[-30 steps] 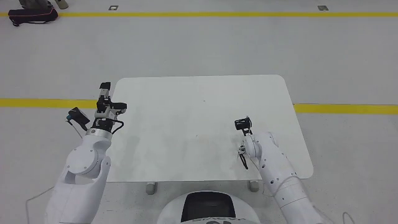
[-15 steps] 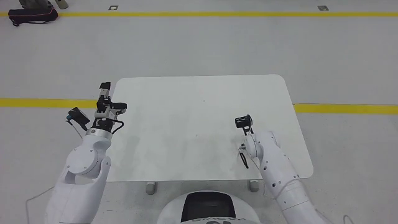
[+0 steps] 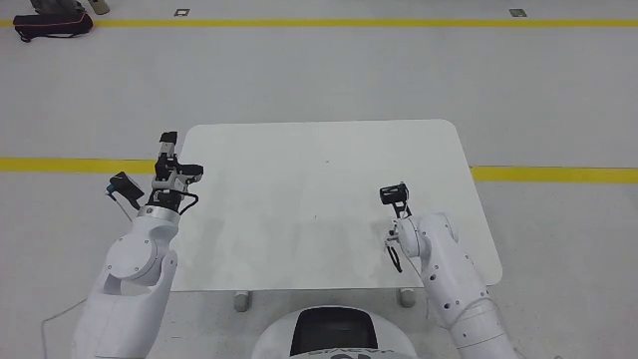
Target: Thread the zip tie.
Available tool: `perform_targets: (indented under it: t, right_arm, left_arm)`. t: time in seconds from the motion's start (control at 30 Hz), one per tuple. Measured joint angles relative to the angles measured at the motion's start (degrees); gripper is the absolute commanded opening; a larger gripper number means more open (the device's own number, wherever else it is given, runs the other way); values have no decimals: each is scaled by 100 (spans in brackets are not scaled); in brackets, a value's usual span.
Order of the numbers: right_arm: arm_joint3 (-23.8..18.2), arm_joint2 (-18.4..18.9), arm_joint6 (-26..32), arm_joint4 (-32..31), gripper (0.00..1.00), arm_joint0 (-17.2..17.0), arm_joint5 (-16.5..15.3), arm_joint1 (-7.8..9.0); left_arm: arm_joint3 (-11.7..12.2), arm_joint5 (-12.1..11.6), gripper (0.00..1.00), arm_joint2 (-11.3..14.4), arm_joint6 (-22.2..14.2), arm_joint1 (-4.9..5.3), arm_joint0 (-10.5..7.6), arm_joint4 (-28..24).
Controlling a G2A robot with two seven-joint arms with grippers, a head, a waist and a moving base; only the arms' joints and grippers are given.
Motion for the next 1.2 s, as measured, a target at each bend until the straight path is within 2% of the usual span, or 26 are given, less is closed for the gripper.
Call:
perform_targets:
  t: [0.33,0.4,0.63,1.2]
  right_arm:
    - [-348,53,-166,-59,0,-218,36,35]
    - [-356,65,-204,-54,10,-232,67,38]
    - [-167,79,-341,-9,24,-183,134,41]
    - [535,-90,-316,-83,20,141,291,19]
  left_arm:
    - [0,0,100,0,0,0,0,0]
    - [0,0,100,0,0,0,0,0]
    - [0,0,100,0,0,0,0,0]
    - [0,0,100,0,0,0,0,0]
